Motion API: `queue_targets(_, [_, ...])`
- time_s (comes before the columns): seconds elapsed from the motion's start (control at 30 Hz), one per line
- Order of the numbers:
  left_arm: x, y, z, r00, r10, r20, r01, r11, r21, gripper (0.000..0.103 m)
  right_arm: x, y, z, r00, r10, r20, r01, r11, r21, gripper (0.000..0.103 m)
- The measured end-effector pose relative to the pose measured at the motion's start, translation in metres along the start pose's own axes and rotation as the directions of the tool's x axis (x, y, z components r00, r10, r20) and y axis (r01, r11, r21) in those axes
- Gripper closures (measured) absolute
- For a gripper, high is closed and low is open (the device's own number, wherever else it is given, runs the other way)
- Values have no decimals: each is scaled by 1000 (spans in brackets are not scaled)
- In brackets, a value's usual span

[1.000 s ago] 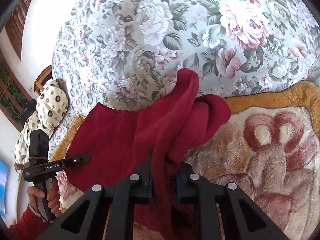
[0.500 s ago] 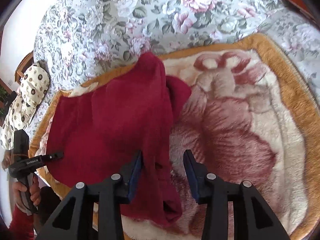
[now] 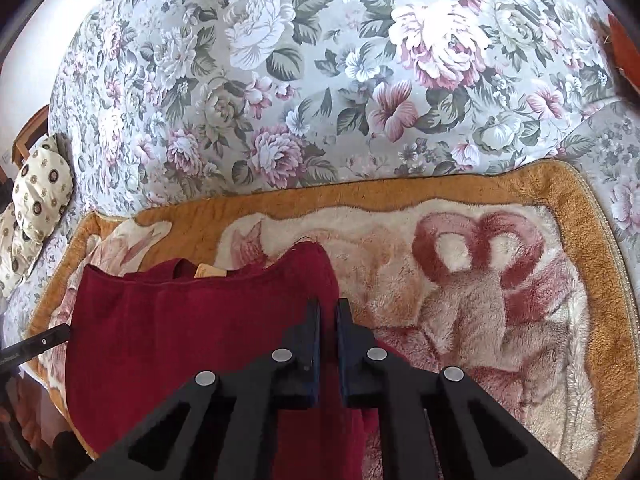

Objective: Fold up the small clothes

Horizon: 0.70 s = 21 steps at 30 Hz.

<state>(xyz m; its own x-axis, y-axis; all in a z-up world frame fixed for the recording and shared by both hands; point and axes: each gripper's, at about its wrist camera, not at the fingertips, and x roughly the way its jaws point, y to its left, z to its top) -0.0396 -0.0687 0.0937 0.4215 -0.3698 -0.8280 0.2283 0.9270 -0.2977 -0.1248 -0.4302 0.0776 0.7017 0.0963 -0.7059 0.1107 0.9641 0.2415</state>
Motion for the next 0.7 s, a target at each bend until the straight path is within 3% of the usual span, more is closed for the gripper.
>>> queue_targets(0.1, [19,-9,13,1000,24,-8,-24,999,41,68,-8,-8,4,998,-41,43,41,999,3,97])
queue_targets(0.3, [71,-1,21,993,87,-83,-87,996,12,68,45,-17,-5,992,-97,-85,98,995,11,96])
queue_targets(0.37, [67,-1,20,994,86,-72,-85,996,13,68,35,-20,-4,994,-78,-71,81,996,35,92])
queue_targets(0.43, [56,-5,20,994,94,-62,-93,995,24,68,14,-19,-1,995,-85,-45,87,995,47,78])
queue_targets(0.57, [34,-16,22,995,95,-1,-95,994,52,68,-32,-1,2,1000,-15,19,15,1000,25,78])
queue_targets(0.6, [32,-18,23,995,95,11,-96,994,53,63,-38,8,2,1000,1,29,-1,1000,2,78])
queue_targets(0.7, [39,-17,27,996,94,11,-94,995,33,57,-26,32,2,1000,26,2,-26,997,-67,78])
